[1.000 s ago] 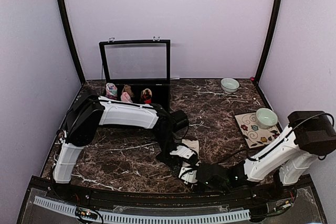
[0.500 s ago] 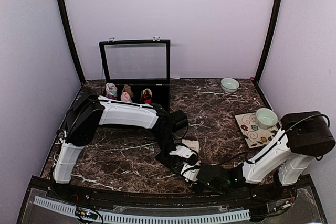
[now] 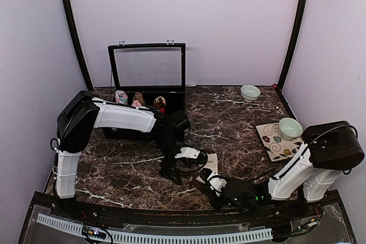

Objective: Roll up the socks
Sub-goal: Roll the sock at the center of the board.

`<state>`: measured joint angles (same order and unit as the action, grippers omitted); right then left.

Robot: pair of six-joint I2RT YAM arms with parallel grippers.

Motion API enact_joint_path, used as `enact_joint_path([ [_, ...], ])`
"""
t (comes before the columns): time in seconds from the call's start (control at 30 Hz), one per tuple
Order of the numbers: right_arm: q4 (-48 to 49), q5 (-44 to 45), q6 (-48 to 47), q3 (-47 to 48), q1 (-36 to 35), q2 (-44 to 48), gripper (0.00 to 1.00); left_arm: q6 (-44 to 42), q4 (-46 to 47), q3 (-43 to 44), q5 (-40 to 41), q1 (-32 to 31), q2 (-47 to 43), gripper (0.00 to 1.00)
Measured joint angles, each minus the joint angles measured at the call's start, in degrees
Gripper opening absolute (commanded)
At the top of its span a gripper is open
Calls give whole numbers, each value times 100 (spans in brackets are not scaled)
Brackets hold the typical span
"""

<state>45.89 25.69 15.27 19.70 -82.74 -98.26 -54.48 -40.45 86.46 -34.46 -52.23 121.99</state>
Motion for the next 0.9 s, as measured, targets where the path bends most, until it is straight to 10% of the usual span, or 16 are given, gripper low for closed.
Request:
enact_joint_path([
  [0.47,820,-870,1248,-708,339,267,10,1329,1650,-1451,2256,385,-1950,99],
  [0.57,1012,-1305,1375,-813,540,273,9,1720,2389,-1720,2828,686,-2505,83],
  [0.9,2203,-3279,1926,-748,1589,-560,5,1292,2085,-2144,1744,337,-3082,75],
])
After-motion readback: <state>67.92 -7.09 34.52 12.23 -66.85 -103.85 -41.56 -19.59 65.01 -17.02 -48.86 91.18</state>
